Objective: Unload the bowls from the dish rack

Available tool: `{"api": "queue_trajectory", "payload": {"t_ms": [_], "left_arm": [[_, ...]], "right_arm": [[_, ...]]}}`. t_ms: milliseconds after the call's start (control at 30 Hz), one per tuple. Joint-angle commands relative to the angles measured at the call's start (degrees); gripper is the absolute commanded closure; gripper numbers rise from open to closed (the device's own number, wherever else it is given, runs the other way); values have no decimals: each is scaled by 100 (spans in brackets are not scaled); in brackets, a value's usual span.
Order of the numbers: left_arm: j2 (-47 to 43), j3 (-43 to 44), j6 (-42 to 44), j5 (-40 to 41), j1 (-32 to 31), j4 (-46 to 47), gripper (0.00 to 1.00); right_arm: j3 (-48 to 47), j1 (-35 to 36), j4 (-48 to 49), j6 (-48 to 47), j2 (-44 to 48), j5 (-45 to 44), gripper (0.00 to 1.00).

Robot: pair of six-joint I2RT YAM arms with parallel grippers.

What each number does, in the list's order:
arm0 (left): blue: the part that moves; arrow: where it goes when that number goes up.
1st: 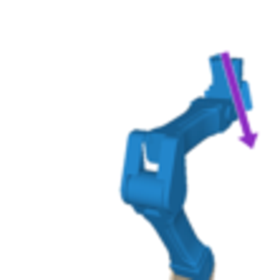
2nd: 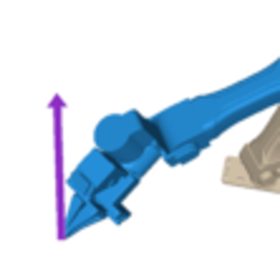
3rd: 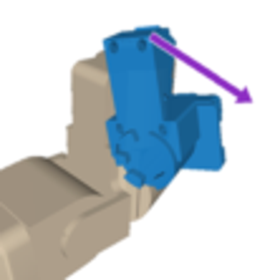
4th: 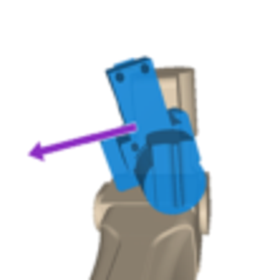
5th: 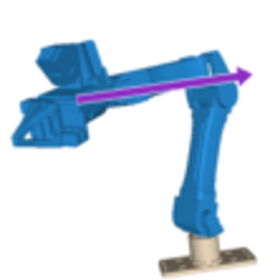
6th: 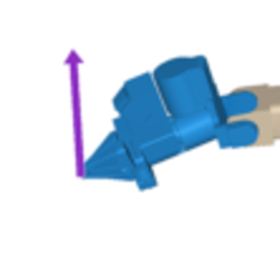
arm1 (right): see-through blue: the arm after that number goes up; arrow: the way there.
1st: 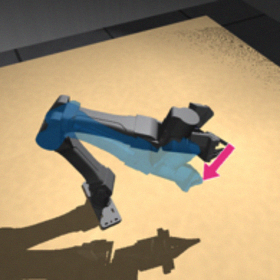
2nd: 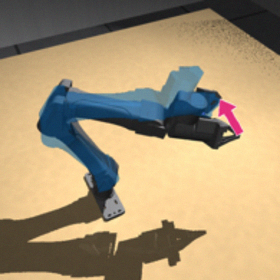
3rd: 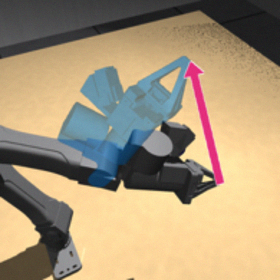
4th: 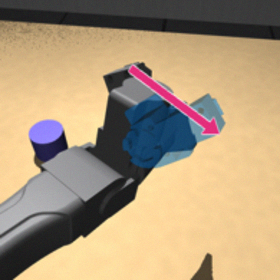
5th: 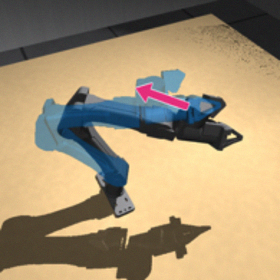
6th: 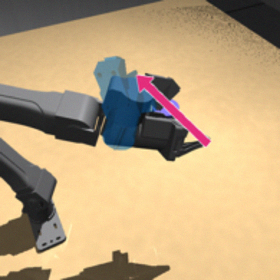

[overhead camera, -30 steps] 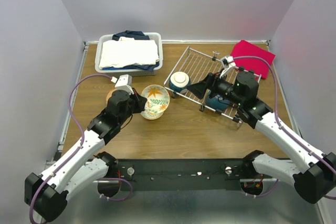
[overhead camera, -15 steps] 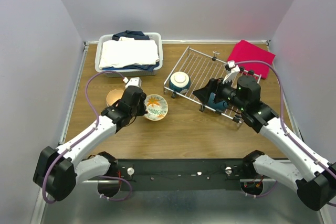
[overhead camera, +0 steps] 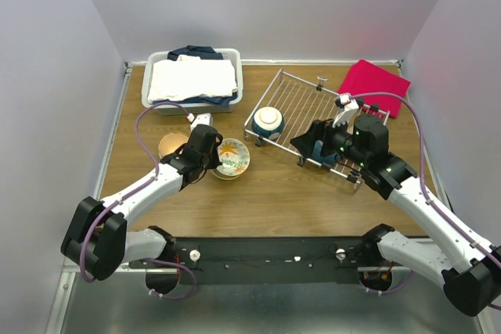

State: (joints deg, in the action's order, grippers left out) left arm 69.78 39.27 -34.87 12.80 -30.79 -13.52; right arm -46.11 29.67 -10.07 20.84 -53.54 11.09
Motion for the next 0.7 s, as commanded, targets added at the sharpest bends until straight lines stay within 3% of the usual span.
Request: {"api": "queue_trajectory", "payload": {"t_ms": [0, 133, 367, 433, 667], "left_arm": [[53, 55, 77, 241, 46, 394, 88], [-78, 37, 86, 215, 46, 297, 64], [-473, -33, 42, 179, 46, 78, 41], [-658, -24, 94, 188, 46, -36, 28], [-1439, 81, 402, 276, 46, -441, 9]], "right_arm": [[14, 30, -180, -177, 36, -151, 0], [-47, 30, -276, -273, -34, -221, 0], [-320, 30, -558, -396, -315, -485, 0], [-390, 30, -637, -440, -437, -529, 0], [-803, 30, -821, -651, -1008, -582, 0]]}}
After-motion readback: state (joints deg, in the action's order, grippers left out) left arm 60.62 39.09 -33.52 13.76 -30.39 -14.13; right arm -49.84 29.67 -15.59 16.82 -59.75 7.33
